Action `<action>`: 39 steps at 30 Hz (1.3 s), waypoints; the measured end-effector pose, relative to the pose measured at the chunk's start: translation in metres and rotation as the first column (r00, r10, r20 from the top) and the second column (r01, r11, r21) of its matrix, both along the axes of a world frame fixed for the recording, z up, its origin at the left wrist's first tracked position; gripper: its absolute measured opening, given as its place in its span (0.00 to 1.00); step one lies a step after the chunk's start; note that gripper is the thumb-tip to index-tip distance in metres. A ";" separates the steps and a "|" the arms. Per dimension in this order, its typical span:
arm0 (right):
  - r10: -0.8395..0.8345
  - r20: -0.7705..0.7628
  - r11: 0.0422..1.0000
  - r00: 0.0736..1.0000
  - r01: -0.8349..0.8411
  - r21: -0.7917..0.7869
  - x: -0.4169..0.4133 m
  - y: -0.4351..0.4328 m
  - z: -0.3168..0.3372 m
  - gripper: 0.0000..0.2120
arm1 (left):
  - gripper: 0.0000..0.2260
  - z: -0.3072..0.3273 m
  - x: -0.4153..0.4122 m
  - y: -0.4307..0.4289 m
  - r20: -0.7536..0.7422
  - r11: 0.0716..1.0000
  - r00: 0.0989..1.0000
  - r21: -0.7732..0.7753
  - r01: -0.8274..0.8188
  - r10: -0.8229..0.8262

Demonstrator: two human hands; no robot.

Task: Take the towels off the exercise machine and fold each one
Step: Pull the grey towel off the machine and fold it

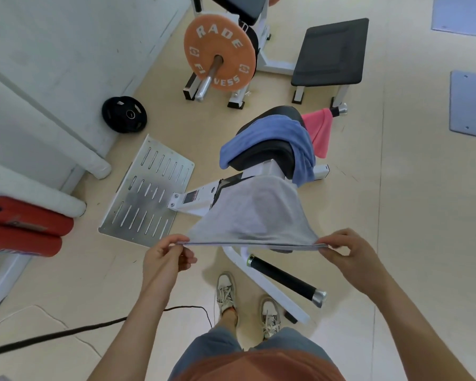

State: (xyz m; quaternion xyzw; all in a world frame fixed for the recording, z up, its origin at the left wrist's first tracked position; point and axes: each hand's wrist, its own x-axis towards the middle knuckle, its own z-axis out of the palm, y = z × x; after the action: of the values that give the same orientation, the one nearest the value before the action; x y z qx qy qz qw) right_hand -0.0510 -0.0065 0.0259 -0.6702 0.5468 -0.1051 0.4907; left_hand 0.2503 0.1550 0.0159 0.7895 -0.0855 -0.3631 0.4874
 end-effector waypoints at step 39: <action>0.107 0.409 0.992 0.906 -0.070 -0.104 0.083 0.028 0.088 0.10 | 0.07 0.108 -0.087 -0.049 0.436 0.888 0.850 -0.200 0.413 -0.297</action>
State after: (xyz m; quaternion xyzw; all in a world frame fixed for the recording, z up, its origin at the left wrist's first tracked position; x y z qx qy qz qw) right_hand 0.0320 0.0215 0.1134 -0.6776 0.3944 -0.2461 0.5699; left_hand 0.1629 0.1058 0.1237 0.7370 -0.3792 -0.2652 0.4927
